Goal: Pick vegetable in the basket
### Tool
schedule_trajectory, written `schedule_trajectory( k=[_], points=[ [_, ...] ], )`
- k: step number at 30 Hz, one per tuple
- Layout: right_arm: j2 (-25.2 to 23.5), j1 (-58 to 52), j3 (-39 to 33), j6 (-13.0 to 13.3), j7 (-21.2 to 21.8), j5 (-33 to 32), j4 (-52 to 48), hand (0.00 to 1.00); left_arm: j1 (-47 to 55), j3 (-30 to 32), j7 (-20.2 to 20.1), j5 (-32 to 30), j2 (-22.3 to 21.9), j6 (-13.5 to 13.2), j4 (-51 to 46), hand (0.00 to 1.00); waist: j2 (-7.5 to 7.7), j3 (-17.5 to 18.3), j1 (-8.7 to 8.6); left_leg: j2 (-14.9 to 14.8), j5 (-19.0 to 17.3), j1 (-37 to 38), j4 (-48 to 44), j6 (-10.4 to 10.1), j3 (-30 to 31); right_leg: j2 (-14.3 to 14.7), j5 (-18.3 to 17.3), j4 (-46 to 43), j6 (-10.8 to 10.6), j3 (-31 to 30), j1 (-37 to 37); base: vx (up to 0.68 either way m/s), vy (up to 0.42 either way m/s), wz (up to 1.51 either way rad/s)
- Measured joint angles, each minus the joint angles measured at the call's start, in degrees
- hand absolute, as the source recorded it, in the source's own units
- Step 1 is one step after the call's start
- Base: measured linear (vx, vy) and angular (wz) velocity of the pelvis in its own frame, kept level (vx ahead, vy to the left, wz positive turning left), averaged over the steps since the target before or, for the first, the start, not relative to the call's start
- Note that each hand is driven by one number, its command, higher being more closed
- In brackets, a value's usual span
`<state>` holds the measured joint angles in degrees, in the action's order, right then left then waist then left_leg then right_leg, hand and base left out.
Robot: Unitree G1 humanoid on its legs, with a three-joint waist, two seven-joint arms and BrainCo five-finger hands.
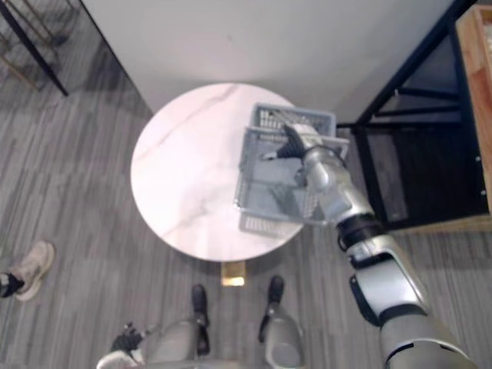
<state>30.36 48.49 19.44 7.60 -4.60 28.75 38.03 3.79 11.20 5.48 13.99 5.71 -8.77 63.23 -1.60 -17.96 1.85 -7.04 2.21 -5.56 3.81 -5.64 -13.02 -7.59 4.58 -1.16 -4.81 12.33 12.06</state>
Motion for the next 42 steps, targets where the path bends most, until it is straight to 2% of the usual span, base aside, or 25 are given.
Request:
schedule_trajectory(
  k=[8,16,19,33,37,42],
  points=[
    [-0.11,2.19,-3.97,-2.33,-1.32,0.05,7.52,0.0,-0.28,0.44,0.53,3.21,-0.18,-0.25,0.0,0.0,-0.33,-1.41,0.1,0.42,0.47,-1.34,0.09,0.16,1.09,-0.48,0.01,-0.46,0.01,0.72,0.99,0.01,-0.006,0.06],
    [-0.94,6.9,-7.88,-3.38,-2.93,0.05,11.74,0.0,-0.46,0.44,0.58,3.82,-1.01,-0.66,-0.04,0.0,-0.94,-3.08,0.11,0.67,1.42,-2.38,1.3,0.31,1.1,-0.58,0.15,-0.72,0.1,0.57,2.71,0.0,-0.001,0.0],
    [-1.15,7.39,-7.92,-3.57,-4.28,0.04,12.47,0.0,-0.54,0.44,0.81,3.88,-1.01,-0.67,-0.05,0.0,-1.01,-3.22,0.1,0.76,1.43,-2.37,1.55,0.32,1.1,-0.61,0.16,-0.6,0.08,0.59,2.75,0.04,-0.004,0.0],
    [-1.19,13.93,-7.77,-3.77,-3.97,0.44,14.67,0.0,-3.15,0.4,0.95,3.92,-0.8,-0.71,-0.08,0.0,-1.24,-3.88,0.63,0.74,1.68,-4.16,1.35,0.66,2.46,-0.45,1.35,1.29,0.19,0.33,2.83,0.01,-0.002,0.04],
    [-1.29,13.94,-7.77,-3.94,-3.97,0.46,16.18,0.0,-3.47,0.32,0.98,3.93,-0.8,-0.71,-0.03,0.0,-1.24,-3.9,1.58,0.93,1.73,-4.34,1.17,0.66,2.77,-0.62,1.35,1.26,0.19,0.35,2.81,0.01,-0.002,0.04],
    [-2.31,13.84,-7.82,-4.42,-3.96,0.6,18.06,0.0,-3.47,-0.05,1.03,3.92,-0.78,-0.7,0.0,0.0,-1.18,-3.93,1.7,1.46,1.98,-4.34,1.39,0.88,3.04,-1.12,1.35,1.17,0.19,0.56,2.78,0.01,0.008,0.03]
  ],
)
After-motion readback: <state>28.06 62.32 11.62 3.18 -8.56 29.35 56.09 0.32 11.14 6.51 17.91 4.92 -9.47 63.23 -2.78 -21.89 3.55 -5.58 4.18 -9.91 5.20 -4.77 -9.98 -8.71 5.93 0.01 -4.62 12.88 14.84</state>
